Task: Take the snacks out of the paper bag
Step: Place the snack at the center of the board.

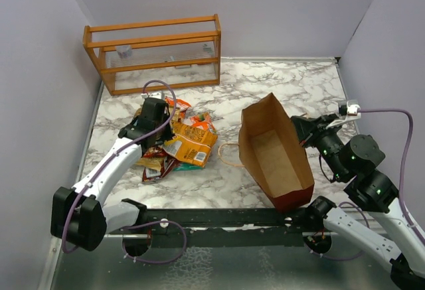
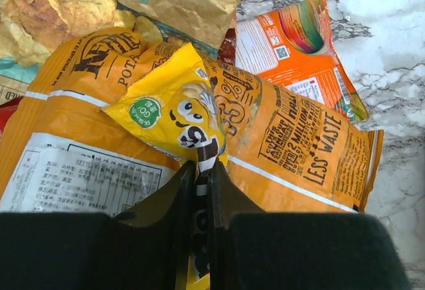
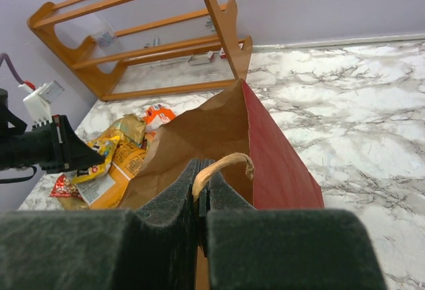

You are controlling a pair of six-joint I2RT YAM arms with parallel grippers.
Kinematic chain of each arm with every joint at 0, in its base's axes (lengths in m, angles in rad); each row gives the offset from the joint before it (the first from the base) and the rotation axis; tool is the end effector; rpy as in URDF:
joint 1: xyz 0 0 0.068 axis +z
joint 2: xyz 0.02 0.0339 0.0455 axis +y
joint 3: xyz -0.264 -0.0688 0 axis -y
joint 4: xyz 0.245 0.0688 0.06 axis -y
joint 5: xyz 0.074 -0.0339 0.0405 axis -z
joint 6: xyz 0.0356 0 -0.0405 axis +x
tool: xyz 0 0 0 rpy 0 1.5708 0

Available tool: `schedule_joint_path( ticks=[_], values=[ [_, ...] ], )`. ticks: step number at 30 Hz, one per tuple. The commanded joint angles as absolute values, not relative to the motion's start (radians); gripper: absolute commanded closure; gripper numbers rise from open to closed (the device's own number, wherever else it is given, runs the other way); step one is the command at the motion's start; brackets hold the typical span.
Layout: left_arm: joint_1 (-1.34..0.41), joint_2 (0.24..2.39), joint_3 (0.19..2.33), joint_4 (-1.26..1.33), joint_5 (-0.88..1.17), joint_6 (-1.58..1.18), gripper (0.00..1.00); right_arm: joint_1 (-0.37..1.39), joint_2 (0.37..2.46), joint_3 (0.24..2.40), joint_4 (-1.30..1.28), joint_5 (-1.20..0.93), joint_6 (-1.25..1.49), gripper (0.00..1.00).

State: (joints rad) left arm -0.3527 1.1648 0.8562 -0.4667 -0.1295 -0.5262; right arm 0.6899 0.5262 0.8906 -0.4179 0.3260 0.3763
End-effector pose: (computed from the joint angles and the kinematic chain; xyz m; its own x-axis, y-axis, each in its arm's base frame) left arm 0.2319 -0.0805 0.2623 -0.6966 -0.2743 -0.6630 -0.1085 0.9537 -0.2806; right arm 0.0896 0.0592 0.3837 -0.1693 0.3117 -0.9350 -0.3162 0.8814 0.3510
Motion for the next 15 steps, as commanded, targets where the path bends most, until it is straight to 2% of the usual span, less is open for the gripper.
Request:
schedule_joint_path(
  ticks=[1,3,9,15],
  values=[
    [-0.346,1.19,0.814,-0.402,-0.157,-0.529,1.0,0.689,0.5,0.889,-0.427,0.362,0.376,0.98],
    [-0.342,1.201,0.785,-0.395,-0.182,-0.548,0.98,0.689,0.493,0.888,-0.431,0.367,0.376,0.98],
    [-0.294,1.18,0.687,-0.361,-0.121,-0.653,0.82,0.689,0.506,0.891,-0.427,0.371,0.368,0.98],
    [-0.278,1.039,0.639,-0.304,-0.044,-0.686,0.44,0.689,0.52,0.887,-0.409,0.363,0.363,0.98]
  ],
)
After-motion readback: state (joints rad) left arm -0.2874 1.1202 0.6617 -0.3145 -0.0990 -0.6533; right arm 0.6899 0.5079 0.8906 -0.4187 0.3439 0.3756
